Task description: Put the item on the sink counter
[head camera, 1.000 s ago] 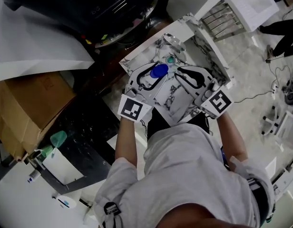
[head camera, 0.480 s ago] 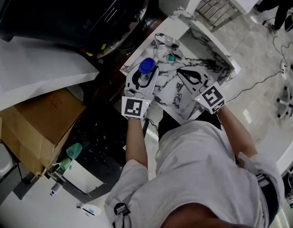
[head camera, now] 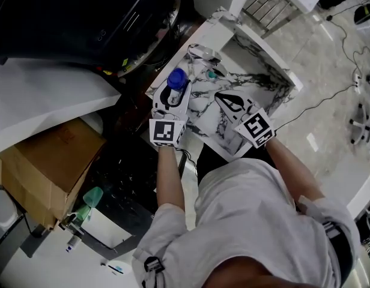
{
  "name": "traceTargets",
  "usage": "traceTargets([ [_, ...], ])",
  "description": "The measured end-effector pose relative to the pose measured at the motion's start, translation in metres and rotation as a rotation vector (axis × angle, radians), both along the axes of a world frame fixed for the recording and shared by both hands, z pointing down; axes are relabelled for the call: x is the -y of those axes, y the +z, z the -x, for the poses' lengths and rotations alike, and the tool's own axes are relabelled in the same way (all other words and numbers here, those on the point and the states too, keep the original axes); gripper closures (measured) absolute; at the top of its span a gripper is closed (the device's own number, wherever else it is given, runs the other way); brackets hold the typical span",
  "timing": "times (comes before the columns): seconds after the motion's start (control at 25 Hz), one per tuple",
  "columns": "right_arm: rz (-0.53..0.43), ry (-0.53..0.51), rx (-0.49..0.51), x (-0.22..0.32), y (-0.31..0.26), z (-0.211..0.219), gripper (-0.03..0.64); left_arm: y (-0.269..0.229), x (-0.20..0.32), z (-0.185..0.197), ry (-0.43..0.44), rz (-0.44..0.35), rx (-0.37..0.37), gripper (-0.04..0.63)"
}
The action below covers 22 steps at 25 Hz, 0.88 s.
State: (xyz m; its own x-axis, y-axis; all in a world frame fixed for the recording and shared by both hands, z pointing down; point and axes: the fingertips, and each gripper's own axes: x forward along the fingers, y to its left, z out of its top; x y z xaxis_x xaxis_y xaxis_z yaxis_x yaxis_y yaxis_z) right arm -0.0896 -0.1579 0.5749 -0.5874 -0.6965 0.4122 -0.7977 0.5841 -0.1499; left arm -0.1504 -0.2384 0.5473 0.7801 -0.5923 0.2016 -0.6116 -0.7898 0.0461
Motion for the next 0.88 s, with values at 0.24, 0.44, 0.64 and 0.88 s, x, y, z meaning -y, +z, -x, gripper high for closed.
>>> traceTargets([
  [0.24, 0.023, 0.024, 0.005, 0.004, 0.015, -0.002, 0.612, 0.022, 0.013, -0.002, 0.000, 0.016, 0.022, 0.425],
  [0.44, 0.055, 0.037, 0.022, 0.004, 0.024, 0.000, 0.612, 0.033, 0.021, -0.006, -0.002, 0.028, 0.037, 0.425],
  [0.64, 0.063, 0.041, 0.025, 0.003, 0.027, -0.001, 0.612, 0.041, 0.023, -0.010, 0.006, 0.037, 0.056, 0.425],
  [0.88, 0.065, 0.012, 0.031, -0.002, 0.027, 0.004, 0.612, 0.048, 0.029, -0.011, -0.007, 0.044, 0.070, 0.425],
])
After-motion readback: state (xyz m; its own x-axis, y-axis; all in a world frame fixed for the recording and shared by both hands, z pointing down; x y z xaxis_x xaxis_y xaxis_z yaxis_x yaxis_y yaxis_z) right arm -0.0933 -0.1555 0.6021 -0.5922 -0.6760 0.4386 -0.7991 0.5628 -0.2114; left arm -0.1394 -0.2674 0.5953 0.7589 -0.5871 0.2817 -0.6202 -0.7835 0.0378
